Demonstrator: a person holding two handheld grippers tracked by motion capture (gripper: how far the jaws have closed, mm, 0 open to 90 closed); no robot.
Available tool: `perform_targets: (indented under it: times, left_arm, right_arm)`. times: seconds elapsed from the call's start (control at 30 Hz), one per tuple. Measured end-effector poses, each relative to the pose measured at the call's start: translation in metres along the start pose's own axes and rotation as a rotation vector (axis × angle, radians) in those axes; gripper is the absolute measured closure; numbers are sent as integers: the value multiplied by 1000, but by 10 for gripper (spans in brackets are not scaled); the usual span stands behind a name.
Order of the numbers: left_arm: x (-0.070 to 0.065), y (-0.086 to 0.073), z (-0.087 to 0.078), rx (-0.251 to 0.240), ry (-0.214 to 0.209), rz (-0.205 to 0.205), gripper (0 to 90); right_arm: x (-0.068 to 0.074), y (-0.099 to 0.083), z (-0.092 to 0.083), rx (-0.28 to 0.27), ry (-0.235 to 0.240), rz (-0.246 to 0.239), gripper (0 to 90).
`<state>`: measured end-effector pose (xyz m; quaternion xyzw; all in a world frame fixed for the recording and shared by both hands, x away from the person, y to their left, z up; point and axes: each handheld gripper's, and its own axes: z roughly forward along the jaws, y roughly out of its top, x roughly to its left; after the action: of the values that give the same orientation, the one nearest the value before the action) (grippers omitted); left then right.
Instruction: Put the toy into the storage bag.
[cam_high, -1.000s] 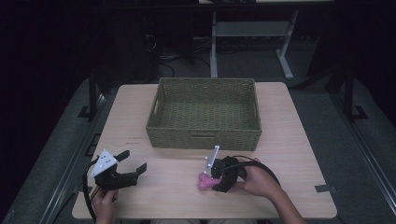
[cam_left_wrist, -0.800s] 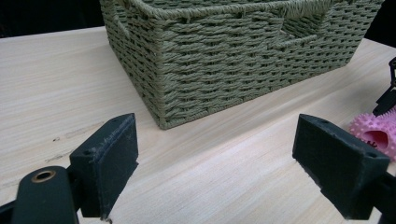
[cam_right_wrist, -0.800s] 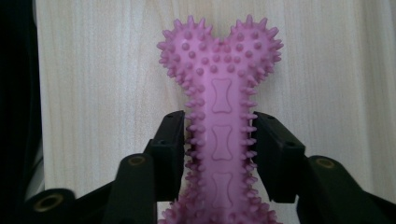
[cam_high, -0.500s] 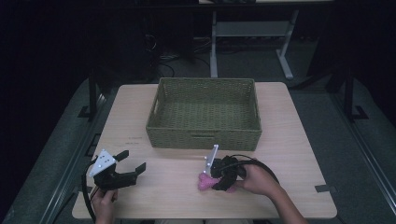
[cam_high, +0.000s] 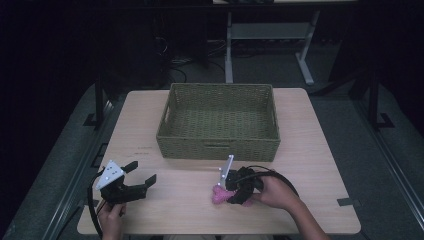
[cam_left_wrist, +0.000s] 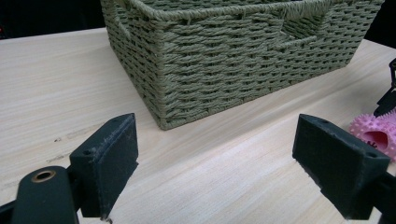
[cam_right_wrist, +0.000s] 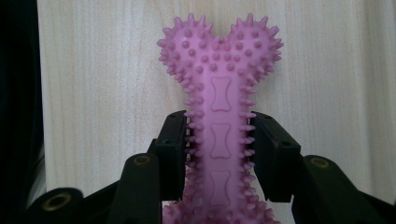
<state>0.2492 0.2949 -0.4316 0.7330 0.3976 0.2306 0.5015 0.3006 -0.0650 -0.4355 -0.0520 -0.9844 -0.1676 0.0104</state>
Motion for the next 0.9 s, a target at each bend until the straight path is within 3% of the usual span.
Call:
perform_targets:
  times: [0.23,0.4,0.6,0.9]
  left_arm:
    - [2,0,-1,-4,0,-2,139]
    - [2,0,-1,-3,2,-5,139]
    - [0,0,0,0,4,0,139]
    - [-1,0,1,2,2,4,138]
  right_arm:
    - [-1,1,-6,2,18,-7,581]
    - [-6,-1,-32,-31,-6,2,581]
    - [-14,-5,-57,-82,-1,16,582]
    - [-25,-5,-76,-91,8,33,582]
